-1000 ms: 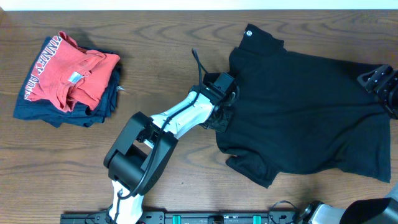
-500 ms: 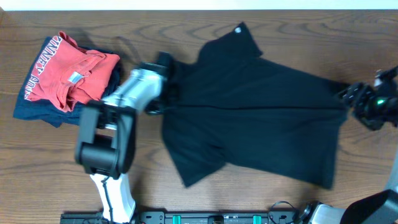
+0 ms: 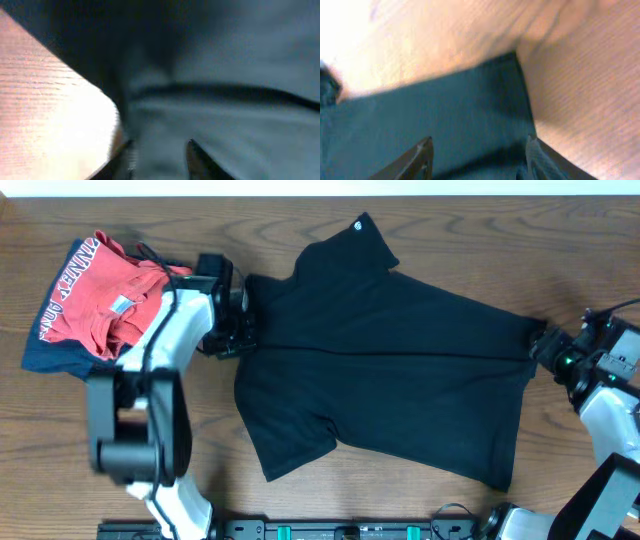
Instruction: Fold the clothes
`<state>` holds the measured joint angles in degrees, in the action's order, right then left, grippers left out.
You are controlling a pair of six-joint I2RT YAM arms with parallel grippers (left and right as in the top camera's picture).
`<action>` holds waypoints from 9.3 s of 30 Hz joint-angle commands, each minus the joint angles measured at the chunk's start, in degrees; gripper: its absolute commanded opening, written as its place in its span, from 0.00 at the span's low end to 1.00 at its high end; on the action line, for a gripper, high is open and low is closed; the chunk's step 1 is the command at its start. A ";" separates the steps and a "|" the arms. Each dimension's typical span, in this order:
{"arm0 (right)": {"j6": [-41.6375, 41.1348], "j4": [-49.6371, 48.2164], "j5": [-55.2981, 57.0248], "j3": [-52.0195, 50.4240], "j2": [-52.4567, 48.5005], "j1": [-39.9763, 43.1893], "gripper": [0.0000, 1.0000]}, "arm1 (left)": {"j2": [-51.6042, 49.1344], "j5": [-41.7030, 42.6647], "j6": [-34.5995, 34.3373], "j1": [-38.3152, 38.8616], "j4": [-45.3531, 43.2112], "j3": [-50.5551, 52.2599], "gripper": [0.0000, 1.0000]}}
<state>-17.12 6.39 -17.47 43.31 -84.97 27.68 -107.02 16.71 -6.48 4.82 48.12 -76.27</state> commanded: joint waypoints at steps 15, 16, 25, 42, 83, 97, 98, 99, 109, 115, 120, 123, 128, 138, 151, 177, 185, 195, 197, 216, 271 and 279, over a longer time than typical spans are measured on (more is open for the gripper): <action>-5.14 -23.82 2.86 -1.31 -19.61 -1.18 0.73 | 26.73 7.54 4.79 5.95 2.49 -0.09 0.70; -5.14 -24.15 2.49 -1.31 -20.50 -1.51 0.71 | 27.12 7.54 4.79 6.21 2.51 -0.09 0.70; -5.33 -30.99 3.04 -1.22 -25.05 -6.25 0.05 | 27.30 7.52 4.79 6.84 2.58 -0.09 0.70; -0.96 -19.08 3.28 27.32 -24.13 -4.52 0.88 | 27.30 7.50 4.83 6.84 1.97 -0.09 0.70; 0.42 25.57 9.29 -6.64 -2.36 0.11 0.19 | 43.06 5.53 8.39 6.73 6.05 -0.35 0.79; -7.78 29.27 26.62 6.82 -0.26 7.67 0.01 | 42.58 5.53 8.39 6.73 9.44 -0.33 0.79; -8.90 30.69 26.49 7.43 -0.26 8.07 0.01 | 42.36 5.53 8.39 6.73 10.12 -0.33 0.79; -10.21 31.87 26.47 7.72 -0.26 8.37 0.01 | 42.14 5.53 8.39 6.73 11.10 -0.33 0.79; -6.64 35.23 14.62 7.72 1.99 8.31 0.61 | 36.20 5.84 8.39 8.07 19.74 1.38 0.80; -2.23 39.19 2.45 7.69 6.84 8.26 0.64 | 32.09 8.33 8.39 13.62 21.51 9.44 0.79; -1.86 44.02 2.19 7.63 9.38 8.24 0.69 | 30.14 9.79 8.33 19.89 20.26 17.99 0.74; -0.68 45.88 2.23 7.21 9.31 8.24 0.71 | 29.97 12.79 5.14 24.22 14.91 24.20 0.74; 0.07 46.34 2.32 6.34 9.31 8.26 0.72 | 29.92 12.00 -3.82 28.92 3.98 33.97 0.70; 0.07 46.64 2.47 6.34 9.31 8.26 0.72 | 29.86 12.04 -18.95 30.29 -11.47 45.57 0.59; 0.04 47.01 3.78 6.29 9.31 8.26 0.70 | 27.41 15.08 -23.41 30.32 -16.52 45.62 0.39; -12.66 31.85 24.59 -13.00 9.31 19.67 0.59 | 34.49 17.59 -16.68 23.91 -7.41 35.78 0.06; -9.55 24.26 23.21 -16.52 9.33 20.35 0.14 | 34.51 17.16 -16.24 23.80 -6.84 35.71 0.06; -6.80 38.51 15.06 -6.62 15.28 20.31 0.01 | 37.68 9.16 -15.13 23.80 3.87 29.16 0.06; -6.80 41.27 15.06 -4.59 17.62 20.31 0.01 | 39.17 4.04 -14.97 23.80 8.59 26.77 0.06; -9.97 35.98 8.98 -1.11 20.02 17.42 0.01 | 41.48 -8.70 -8.41 23.87 3.74 20.33 0.06; -3.52 30.23 9.53 -1.11 -3.87 7.52 0.80 | 12.48 -6.62 1.53 21.18 -17.70 25.49 0.67; -2.12 30.25 12.46 -1.11 -3.87 7.52 0.78 | 11.98 -12.04 1.53 19.69 -17.92 25.00 0.06</action>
<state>-20.88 36.58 -8.64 42.39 -88.53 34.98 -96.20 8.10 -5.13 25.89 29.91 -51.16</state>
